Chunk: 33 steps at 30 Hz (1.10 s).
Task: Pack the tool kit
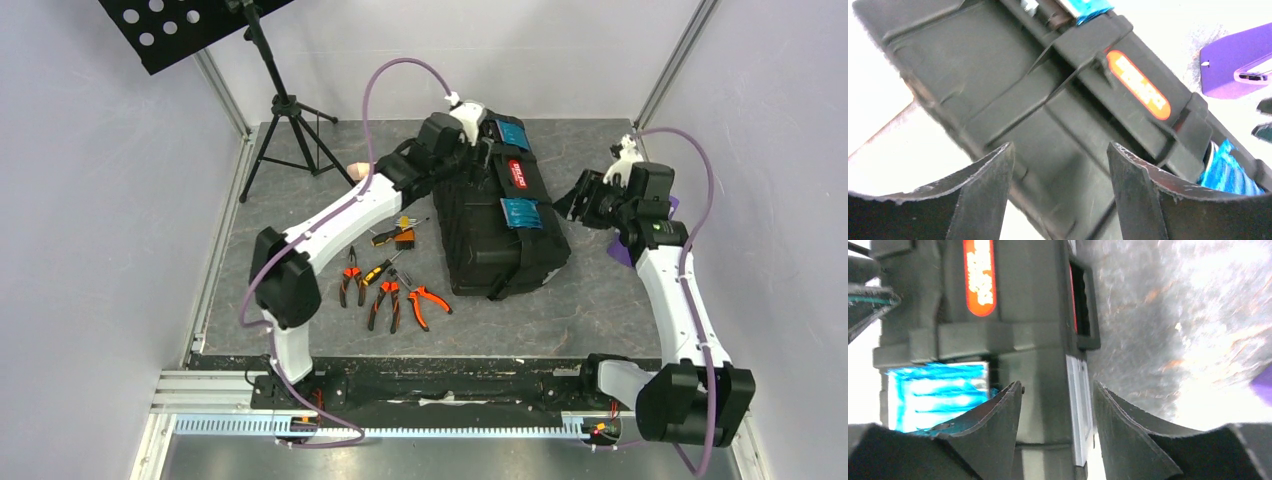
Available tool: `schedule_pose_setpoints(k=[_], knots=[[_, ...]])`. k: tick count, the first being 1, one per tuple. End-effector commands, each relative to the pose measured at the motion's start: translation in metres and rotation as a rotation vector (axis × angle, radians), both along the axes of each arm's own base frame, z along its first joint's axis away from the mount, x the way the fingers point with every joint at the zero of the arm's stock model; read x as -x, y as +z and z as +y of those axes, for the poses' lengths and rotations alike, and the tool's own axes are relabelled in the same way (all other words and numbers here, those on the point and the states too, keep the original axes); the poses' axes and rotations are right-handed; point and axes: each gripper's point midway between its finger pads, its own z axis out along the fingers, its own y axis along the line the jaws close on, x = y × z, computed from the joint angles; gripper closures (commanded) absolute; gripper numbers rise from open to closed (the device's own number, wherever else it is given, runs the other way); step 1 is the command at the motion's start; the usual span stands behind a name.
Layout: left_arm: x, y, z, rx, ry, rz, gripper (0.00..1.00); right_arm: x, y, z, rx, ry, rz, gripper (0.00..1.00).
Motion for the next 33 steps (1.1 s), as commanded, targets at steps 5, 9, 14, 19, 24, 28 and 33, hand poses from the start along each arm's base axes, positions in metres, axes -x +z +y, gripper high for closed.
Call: schedule_pose_setpoints(k=[5, 9, 14, 19, 24, 28, 33], knots=[[0.023, -0.003, 0.071, 0.201, 0.323, 0.240, 0.15, -0.009, 0.097, 0.013, 0.321, 0.031, -0.314, 0.42], [0.025, -0.015, 0.068, 0.273, 0.333, 0.309, 0.09, -0.003, 0.095, 0.033, 0.364, 0.097, -0.340, 0.24], [0.034, -0.005, 0.044, 0.411, 0.258, 0.378, 0.08, 0.003, 0.091, 0.061, 0.403, 0.173, -0.358, 0.23], [0.030, -0.004, 0.040, 0.428, 0.268, 0.387, 0.09, 0.004, 0.080, 0.075, 0.497, 0.162, -0.333, 0.23], [0.043, -0.023, 0.045, 0.394, 0.272, 0.430, 0.09, 0.007, 0.064, 0.079, 0.569, 0.137, -0.291, 0.24], [0.070, -0.018, 0.051, 0.381, 0.256, 0.397, 0.09, 0.009, 0.048, 0.083, 0.576, 0.146, -0.256, 0.27], [0.102, -0.002, 0.046, 0.297, 0.232, 0.318, 0.09, 0.008, 0.040, 0.083, 0.595, 0.133, -0.241, 0.32]])
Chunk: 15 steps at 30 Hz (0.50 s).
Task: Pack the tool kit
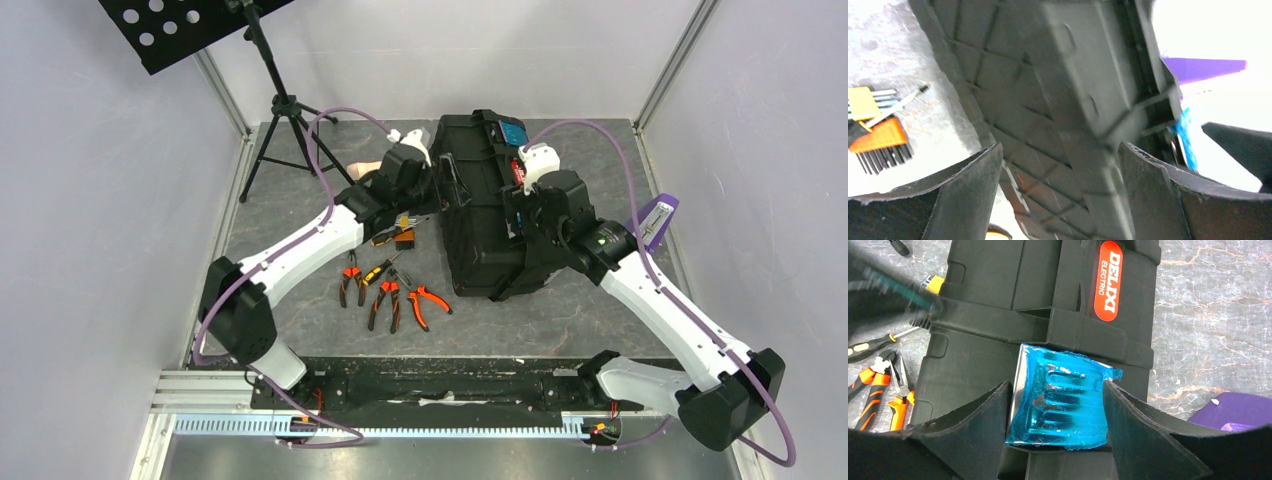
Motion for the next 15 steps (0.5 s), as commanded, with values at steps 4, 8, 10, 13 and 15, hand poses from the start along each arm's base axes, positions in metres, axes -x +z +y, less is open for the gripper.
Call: schedule_pose_setpoints(k=[4, 8, 10, 13, 15], knots=[[0.048, 0.009, -0.013, -0.132, -0.065, -0.053, 0.09, -0.006, -0.009, -0.008, 0.062, -0.072, -0.006, 0.35], [0.057, -0.010, -0.026, -0.187, -0.103, -0.024, 0.09, -0.004, -0.014, -0.007, 0.110, -0.092, -0.013, 0.39], [0.059, -0.022, -0.025, -0.237, -0.095, -0.013, 0.09, -0.003, -0.015, -0.008, 0.133, -0.115, -0.024, 0.43], [0.058, -0.050, -0.010, -0.341, -0.052, 0.020, 0.12, -0.001, -0.013, -0.012, 0.178, -0.156, -0.046, 0.48], [0.059, -0.070, 0.004, -0.410, -0.021, 0.047, 0.16, 0.001, -0.007, -0.016, 0.205, -0.188, -0.066, 0.53]])
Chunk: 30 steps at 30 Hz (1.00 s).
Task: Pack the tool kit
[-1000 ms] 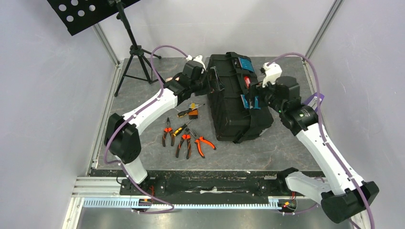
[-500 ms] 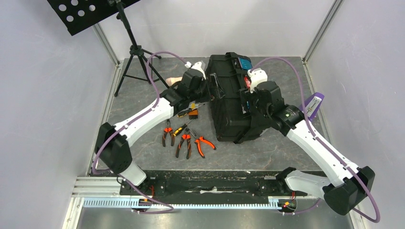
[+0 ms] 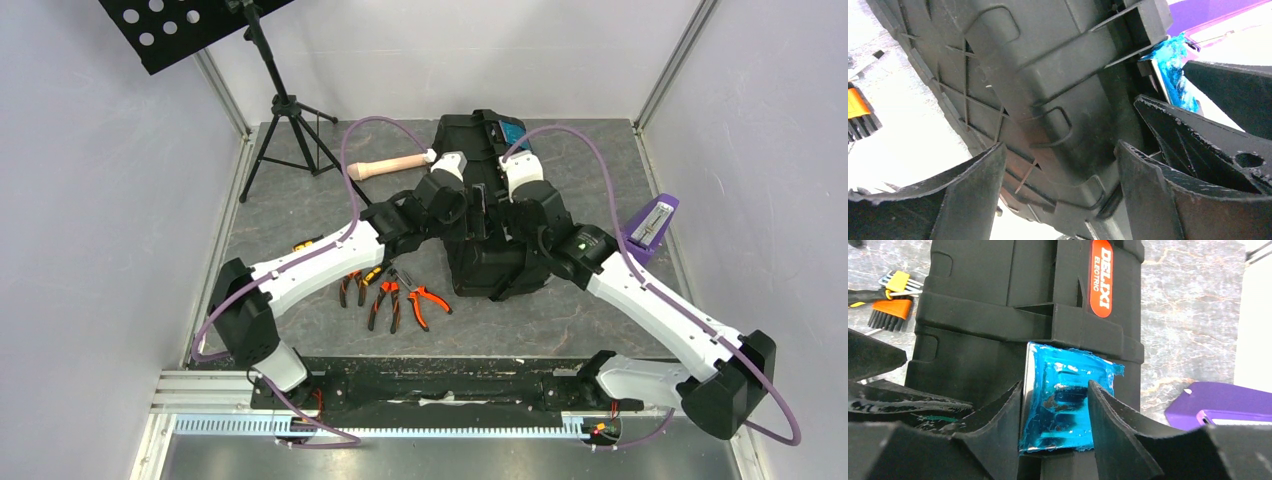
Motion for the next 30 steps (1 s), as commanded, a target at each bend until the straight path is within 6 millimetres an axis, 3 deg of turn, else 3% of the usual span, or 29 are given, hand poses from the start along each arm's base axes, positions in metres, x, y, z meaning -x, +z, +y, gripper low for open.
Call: schedule_pose_setpoints(k=[1, 8, 12, 21, 30], knots=[[-0.002, -0.071, 0.050, -0.308, 0.098, 0.052, 0.18, 0.000, 0.008, -0.023, 0.100, -0.131, -0.054, 0.57], [0.021, -0.137, 0.090, -0.496, 0.135, 0.173, 0.29, -0.001, 0.055, -0.039, 0.174, -0.229, -0.156, 0.89], [0.031, -0.165, 0.110, -0.552, 0.149, 0.240, 0.31, -0.001, 0.076, -0.050, 0.214, -0.272, -0.194, 1.00], [0.038, -0.191, 0.143, -0.568, 0.185, 0.327, 0.32, 0.006, 0.103, -0.079, 0.255, -0.375, -0.255, 1.00], [0.044, -0.207, 0.152, -0.578, 0.183, 0.374, 0.32, 0.008, 0.123, -0.092, 0.201, -0.404, -0.288, 0.97]])
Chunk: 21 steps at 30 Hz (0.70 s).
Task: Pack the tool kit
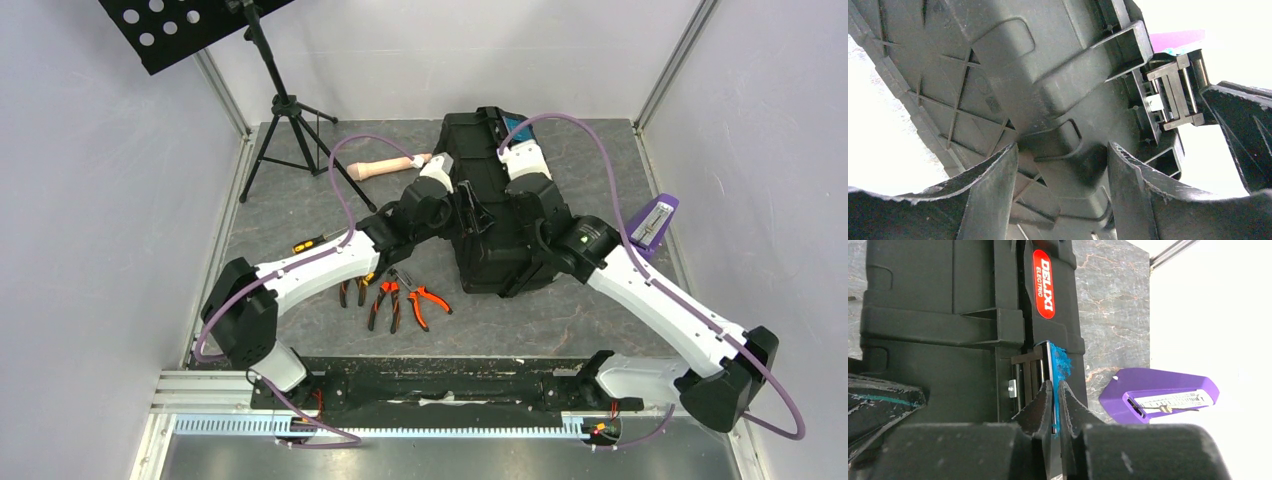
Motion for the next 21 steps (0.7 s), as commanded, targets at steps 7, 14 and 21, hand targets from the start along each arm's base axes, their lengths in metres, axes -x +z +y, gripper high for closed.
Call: schedule_pose_setpoints(k=[7, 14, 21], knots=[[0.055, -0.177, 0.152, -0.726, 0.096, 0.376, 0.31, 0.007, 0.084, -0.044, -0.133, -0.136, -0.225, 0.82], [0.030, -0.132, 0.114, -0.575, 0.072, 0.285, 0.29, 0.001, 0.083, -0.006, -0.302, 0.069, -0.174, 0.46], [0.010, -0.095, 0.077, -0.481, 0.026, 0.212, 0.28, -0.017, 0.059, -0.026, -0.497, 0.075, -0.086, 0.19]])
